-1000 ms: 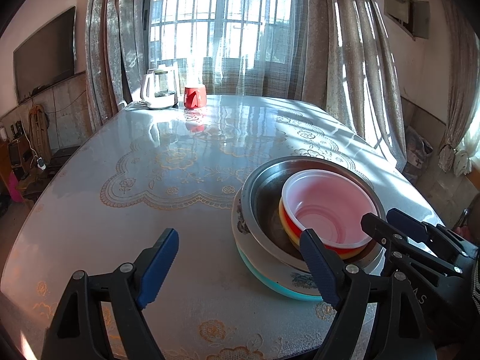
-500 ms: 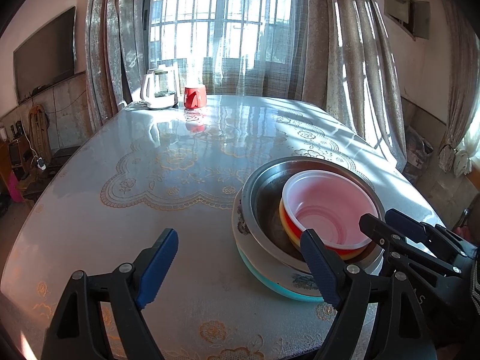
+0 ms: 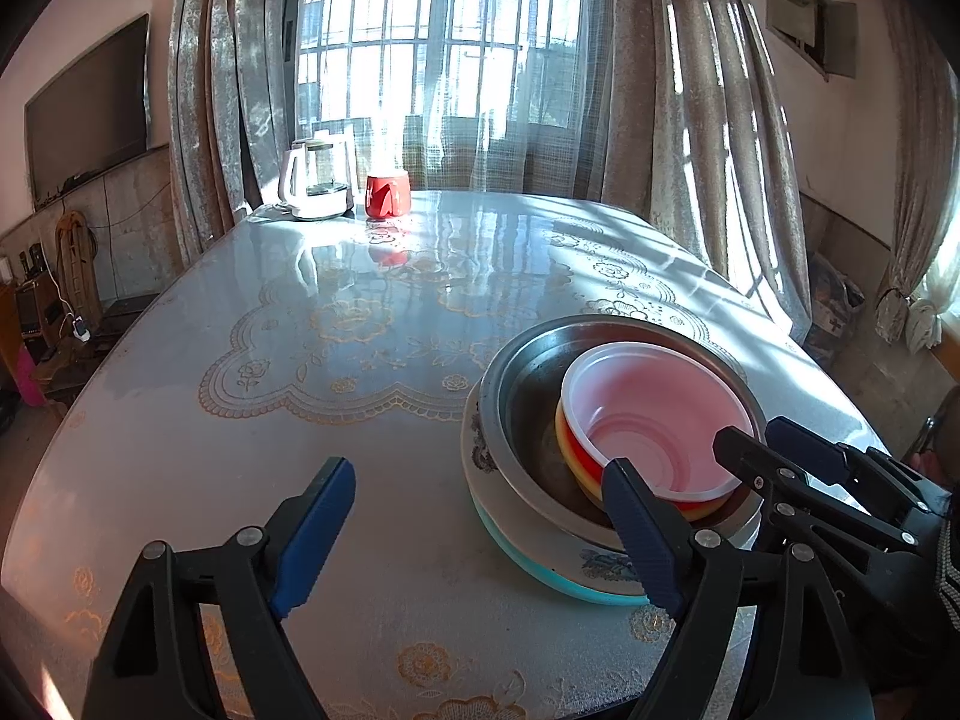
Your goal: Organize plates and bowls
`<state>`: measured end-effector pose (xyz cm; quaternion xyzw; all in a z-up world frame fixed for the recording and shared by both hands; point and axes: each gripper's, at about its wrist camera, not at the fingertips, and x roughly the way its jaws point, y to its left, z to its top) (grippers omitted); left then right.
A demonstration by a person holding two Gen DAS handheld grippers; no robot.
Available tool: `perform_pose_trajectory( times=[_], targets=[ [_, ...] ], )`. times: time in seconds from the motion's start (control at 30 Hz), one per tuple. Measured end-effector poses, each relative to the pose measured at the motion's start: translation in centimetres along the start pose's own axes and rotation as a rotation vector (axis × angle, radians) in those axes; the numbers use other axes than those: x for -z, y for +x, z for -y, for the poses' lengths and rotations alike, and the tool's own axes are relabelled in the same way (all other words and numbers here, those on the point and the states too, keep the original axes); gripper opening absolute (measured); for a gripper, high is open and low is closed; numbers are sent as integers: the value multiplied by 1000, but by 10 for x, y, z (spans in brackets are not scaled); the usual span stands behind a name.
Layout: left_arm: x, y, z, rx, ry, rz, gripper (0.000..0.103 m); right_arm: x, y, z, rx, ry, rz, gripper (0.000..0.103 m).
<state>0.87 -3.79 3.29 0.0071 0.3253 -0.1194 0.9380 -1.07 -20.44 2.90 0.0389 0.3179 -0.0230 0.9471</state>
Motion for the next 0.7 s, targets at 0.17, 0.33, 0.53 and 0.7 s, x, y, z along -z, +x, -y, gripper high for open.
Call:
perform_pose_trajectory(
  times=[0.17,0.33,0.53,0.7],
  targets=[
    [0,0,1,1,2,1,85,0,1,1,-3,2,-3,42],
    [0,0,1,-1,-2,3,85,0,1,1,-4,3,-4,42],
    [1,2,2,-8,2,17,85,1,2,2,-2,6,-3,42],
    [-1,0,-1,-7,1,48,82,-3,1,7,-15,16,18,42]
  ],
)
